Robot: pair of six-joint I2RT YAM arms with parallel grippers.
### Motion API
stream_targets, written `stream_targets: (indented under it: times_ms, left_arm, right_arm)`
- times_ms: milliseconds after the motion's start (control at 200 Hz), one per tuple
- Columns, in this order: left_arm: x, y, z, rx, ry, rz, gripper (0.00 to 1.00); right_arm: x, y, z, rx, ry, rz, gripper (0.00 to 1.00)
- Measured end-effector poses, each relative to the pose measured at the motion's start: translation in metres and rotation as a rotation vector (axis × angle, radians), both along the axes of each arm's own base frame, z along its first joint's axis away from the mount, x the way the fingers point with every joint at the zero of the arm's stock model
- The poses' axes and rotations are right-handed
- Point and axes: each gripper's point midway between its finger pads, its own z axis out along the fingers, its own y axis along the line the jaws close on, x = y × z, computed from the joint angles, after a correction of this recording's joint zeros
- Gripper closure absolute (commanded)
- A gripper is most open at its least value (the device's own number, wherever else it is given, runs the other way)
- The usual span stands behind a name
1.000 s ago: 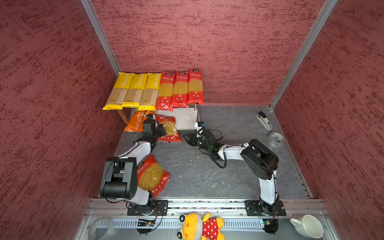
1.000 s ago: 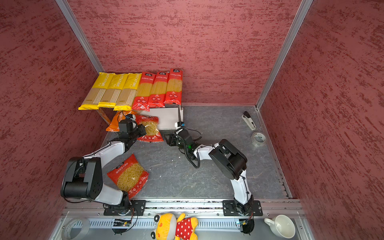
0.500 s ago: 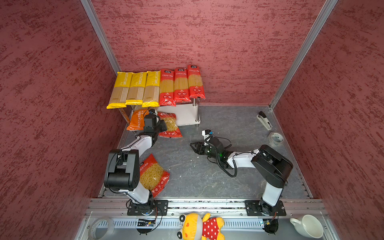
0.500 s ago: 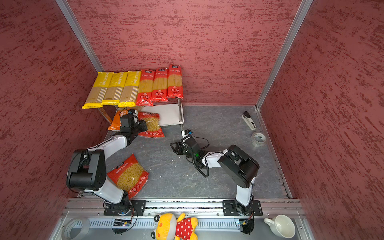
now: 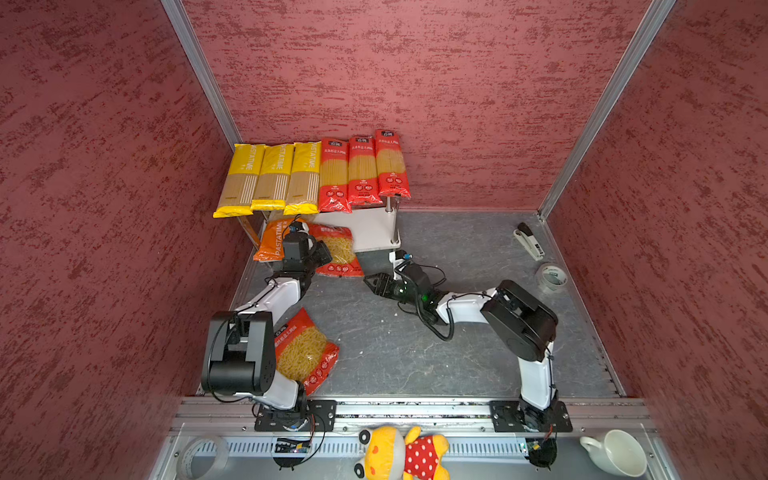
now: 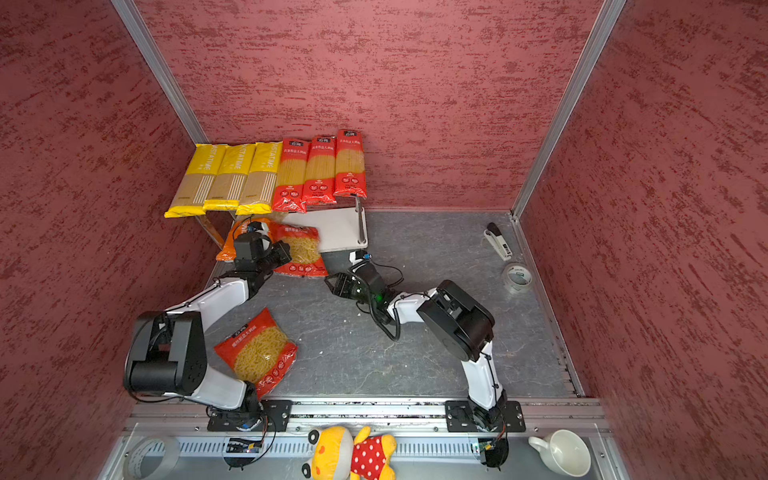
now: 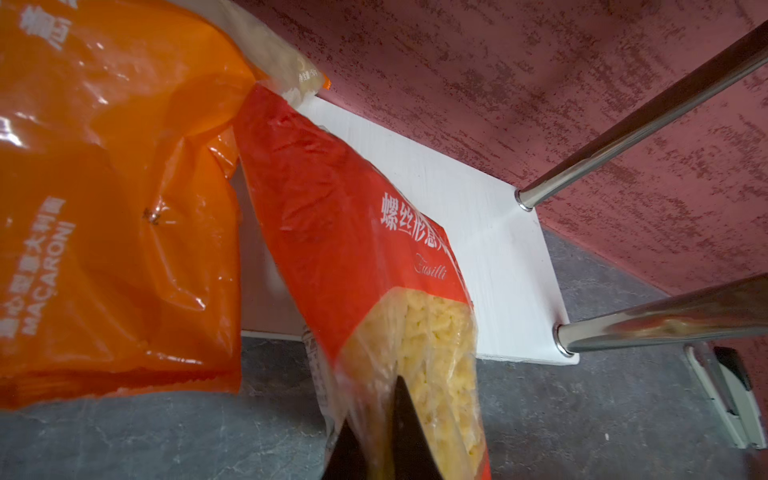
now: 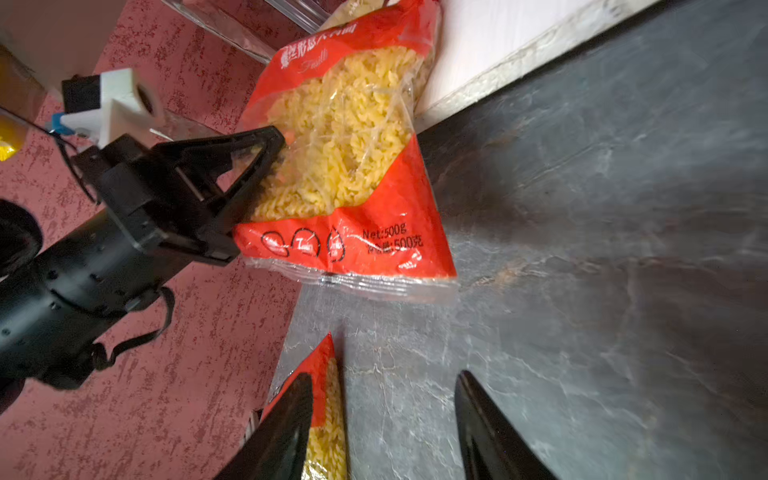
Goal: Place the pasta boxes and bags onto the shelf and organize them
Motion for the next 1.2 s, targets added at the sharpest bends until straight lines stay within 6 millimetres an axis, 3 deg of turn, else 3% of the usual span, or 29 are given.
stream_targets:
  times_ms: [281,486,601,787,1202]
  left_arm:
    - [-0.006,0.003,-0.003,-0.070,0.027,0.013,0.90]
    - [-0.008,0.002,-0.005,-0.083,0.037,0.012,0.91]
    - [-0.008,0.000,-0.004,-0.088,0.037,0.007,0.91]
    - [-0.007,-0.001,-0.001,-0.089,0.032,0.004,0.91]
    - [-0.003,-0.015,0.021,-0.030,-0.056,-0.071,0.92]
  right_arm:
    - [0.031,0.037,-0.020,0.028,0.051,0.008,0.37]
    - [0.034,0.037,-0.040,-0.001,0.102,0.004,0.37]
    - [0.036,0.034,-0.041,-0.001,0.109,0.001,0.38]
    - [0.037,0.053,-0.029,0.082,0.084,0.075,0.58]
    - [0.050,0.044,-0.011,0.115,-0.076,0.068,0.94]
